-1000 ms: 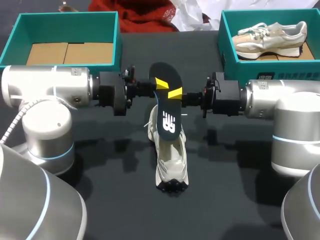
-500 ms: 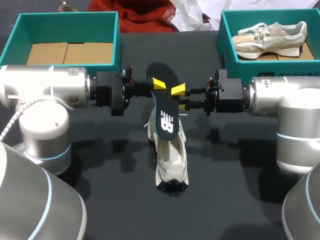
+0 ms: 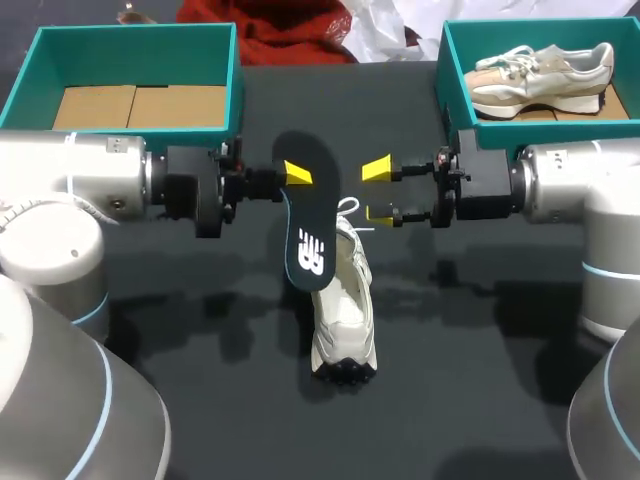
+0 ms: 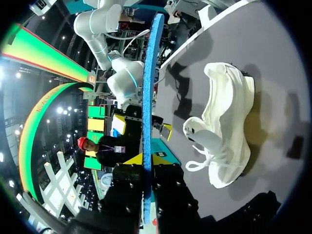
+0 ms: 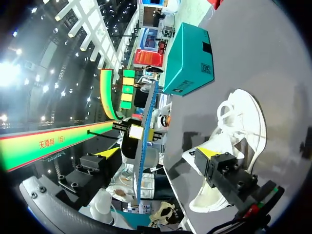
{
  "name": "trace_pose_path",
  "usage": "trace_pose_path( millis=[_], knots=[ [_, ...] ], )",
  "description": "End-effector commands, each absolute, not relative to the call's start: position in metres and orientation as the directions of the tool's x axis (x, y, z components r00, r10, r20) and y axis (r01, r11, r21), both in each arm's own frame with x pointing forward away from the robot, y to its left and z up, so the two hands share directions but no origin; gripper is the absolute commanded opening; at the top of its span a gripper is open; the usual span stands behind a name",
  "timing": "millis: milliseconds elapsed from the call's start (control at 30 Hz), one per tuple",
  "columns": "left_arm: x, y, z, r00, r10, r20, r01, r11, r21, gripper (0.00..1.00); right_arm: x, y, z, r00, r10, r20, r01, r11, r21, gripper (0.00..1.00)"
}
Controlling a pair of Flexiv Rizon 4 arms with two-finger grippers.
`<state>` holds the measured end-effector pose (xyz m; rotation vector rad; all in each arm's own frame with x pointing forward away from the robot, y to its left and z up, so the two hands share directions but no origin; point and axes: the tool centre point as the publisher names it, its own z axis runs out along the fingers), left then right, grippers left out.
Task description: Take the shoe out of the shoebox, open the shoe tongue, remove and reinsert the insole, then place the shoe into the shoebox
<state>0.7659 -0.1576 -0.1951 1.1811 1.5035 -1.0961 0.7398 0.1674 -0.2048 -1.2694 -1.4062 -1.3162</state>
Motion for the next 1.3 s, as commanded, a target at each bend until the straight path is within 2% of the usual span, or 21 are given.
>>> trace_pose_path(
  millis=[33,500,667,733,767,1100,1167,1300],
  knots=[
    [0.756,-0.147,-0.186,-0.200,0.247,-0.948,0.974,0.155,-0.165,0.00,0.727,0.150,-0.200,-0.427,0.130,0.895,0.904,0.098,0.417,1.00],
    [0.748,-0.151,-0.182,-0.210,0.248,-0.946,0.975,0.128,-0.183,0.00,0.726,0.147,-0.200,-0.448,0.121,0.886,0.892,0.117,0.436,1.00],
    [0.735,-0.150,-0.179,-0.274,0.236,-0.932,0.961,0.098,-0.257,0.00,0.710,0.134,-0.197,-0.621,0.205,0.756,0.779,0.263,0.569,1.00],
    [0.723,-0.148,-0.176,-0.277,0.262,-0.925,0.961,0.098,-0.260,0.00,0.702,0.128,-0.202,-0.687,0.274,0.673,0.719,0.394,0.573,1.00],
    [0.723,-0.148,-0.176,-0.277,0.262,-0.925,0.961,0.098,-0.260,0.00,0.695,0.124,-0.204,-0.721,0.264,0.641,0.681,0.444,0.582,1.00],
    [0.715,-0.155,-0.177,-0.293,0.274,-0.916,0.956,0.108,-0.273,0.00,0.695,0.124,-0.204,-0.721,0.264,0.641,0.681,0.444,0.582,1.00],
    [0.700,-0.163,-0.180,-0.339,0.264,-0.903,0.940,0.128,-0.316,0.00,0.687,0.119,-0.209,-0.786,0.232,0.573,0.596,0.529,0.604,1.00],
    [0.676,-0.167,-0.180,-0.429,0.229,-0.874,0.902,0.156,-0.402,0.00,0.673,0.101,-0.226,-0.848,0.177,0.499,0.494,0.603,0.627,1.00]
  ],
)
